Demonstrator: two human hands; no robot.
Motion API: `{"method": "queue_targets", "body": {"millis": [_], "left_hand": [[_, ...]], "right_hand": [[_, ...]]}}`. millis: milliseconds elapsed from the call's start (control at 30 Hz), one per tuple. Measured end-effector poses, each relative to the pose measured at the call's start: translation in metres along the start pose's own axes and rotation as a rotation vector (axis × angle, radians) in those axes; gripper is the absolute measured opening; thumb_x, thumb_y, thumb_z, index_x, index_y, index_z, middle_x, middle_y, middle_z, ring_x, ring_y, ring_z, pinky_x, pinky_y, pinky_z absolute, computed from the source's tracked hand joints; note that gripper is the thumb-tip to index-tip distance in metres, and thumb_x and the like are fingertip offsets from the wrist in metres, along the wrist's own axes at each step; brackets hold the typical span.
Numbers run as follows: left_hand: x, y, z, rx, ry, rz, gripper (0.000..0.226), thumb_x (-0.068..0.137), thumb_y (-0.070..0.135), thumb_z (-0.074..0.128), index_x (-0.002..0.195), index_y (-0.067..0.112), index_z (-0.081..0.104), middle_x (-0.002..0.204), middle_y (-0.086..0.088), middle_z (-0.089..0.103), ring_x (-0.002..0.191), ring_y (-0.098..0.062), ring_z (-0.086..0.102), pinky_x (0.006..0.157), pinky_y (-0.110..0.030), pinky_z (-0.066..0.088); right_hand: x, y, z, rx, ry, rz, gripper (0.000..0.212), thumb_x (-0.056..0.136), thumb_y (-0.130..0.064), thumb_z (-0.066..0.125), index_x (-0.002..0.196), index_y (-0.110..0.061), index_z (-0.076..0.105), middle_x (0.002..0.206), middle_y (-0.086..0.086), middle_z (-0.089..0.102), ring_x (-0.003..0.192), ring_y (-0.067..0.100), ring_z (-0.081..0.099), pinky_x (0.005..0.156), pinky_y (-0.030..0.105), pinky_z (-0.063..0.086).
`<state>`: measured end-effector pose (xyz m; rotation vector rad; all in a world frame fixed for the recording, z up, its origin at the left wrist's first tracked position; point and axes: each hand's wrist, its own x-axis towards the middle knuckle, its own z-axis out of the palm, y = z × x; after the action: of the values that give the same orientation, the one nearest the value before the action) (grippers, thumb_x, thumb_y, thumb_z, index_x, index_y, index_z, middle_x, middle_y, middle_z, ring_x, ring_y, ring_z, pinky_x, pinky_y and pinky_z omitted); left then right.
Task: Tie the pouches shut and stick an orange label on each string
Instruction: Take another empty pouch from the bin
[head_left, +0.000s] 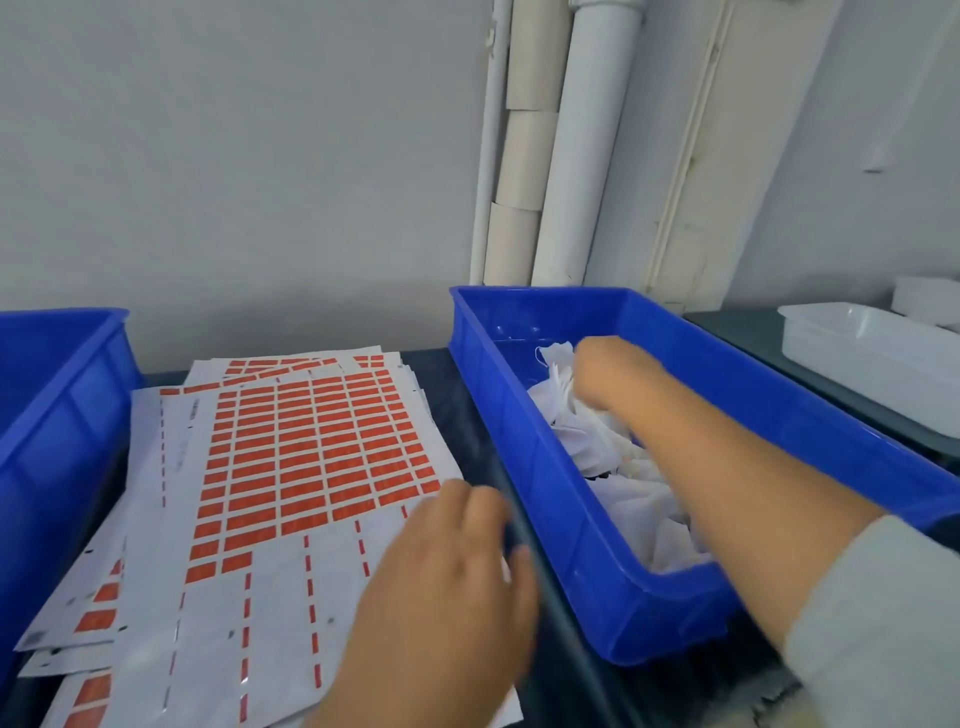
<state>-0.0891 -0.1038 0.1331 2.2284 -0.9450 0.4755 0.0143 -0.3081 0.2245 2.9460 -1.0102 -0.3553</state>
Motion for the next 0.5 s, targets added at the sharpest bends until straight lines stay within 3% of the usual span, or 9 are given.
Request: {"method": "queue_targets", "body": {"millis": [33,100,233,333,500], "left_hand": [[0.004,-0.013,0.004,0.009,0.041,-0.093,0.015,0.095,0.045,0.038,0.109,0.04,0.036,0.107,0.026,0.035,0.093,0.005,0.035,0.082,-0.006,0.032],[0.003,-0.039,0.009,0.085,-0.008,-0.214,0.028,0.094,0.047,0.035,0.121,0.041,0.033,0.123,0.025,0.037,0.098,0.004,0.033,0.095,-0.011,0.032],[-0.003,-0.057,0.023,0.103,-0.121,-0.351,0.025,0.092,0.048,0.043,0.116,0.041,0.039,0.122,0.023,0.045,0.091,0.0,0.043,0.089,-0.012,0.039],[-0.008,-0.064,0.029,0.092,-0.221,-0.422,0.021,0.091,0.049,0.045,0.11,0.041,0.043,0.118,0.023,0.049,0.091,-0.001,0.047,0.09,-0.014,0.043],[-0.015,-0.07,0.027,0.11,-0.266,-0.438,0.013,0.092,0.048,0.045,0.099,0.042,0.037,0.115,0.023,0.051,0.088,-0.001,0.046,0.091,-0.014,0.042]], "right_hand": [[0.009,0.024,0.011,-0.095,0.055,0.006,0.012,0.089,-0.009,0.054,0.078,-0.012,0.05,0.076,0.001,0.049,0.071,0.018,0.05,0.059,0.027,0.041],[0.028,0.053,0.026,-0.152,-0.029,0.043,0.011,0.09,-0.015,0.059,0.084,-0.011,0.051,0.075,0.002,0.049,0.067,0.017,0.048,0.057,0.026,0.039],[0.052,0.071,0.043,-0.089,-0.068,0.021,0.017,0.087,-0.022,0.064,0.096,-0.008,0.061,0.094,0.007,0.068,0.08,0.021,0.061,0.07,0.028,0.047],[0.053,0.077,0.055,0.047,-0.054,-0.051,0.019,0.086,-0.019,0.063,0.071,-0.009,0.055,0.073,0.006,0.056,0.068,0.02,0.049,0.06,0.026,0.039],[0.061,0.077,0.066,0.139,0.004,-0.098,0.02,0.086,-0.01,0.056,0.066,-0.008,0.051,0.065,0.006,0.041,0.063,0.018,0.037,0.058,0.03,0.032]]}}
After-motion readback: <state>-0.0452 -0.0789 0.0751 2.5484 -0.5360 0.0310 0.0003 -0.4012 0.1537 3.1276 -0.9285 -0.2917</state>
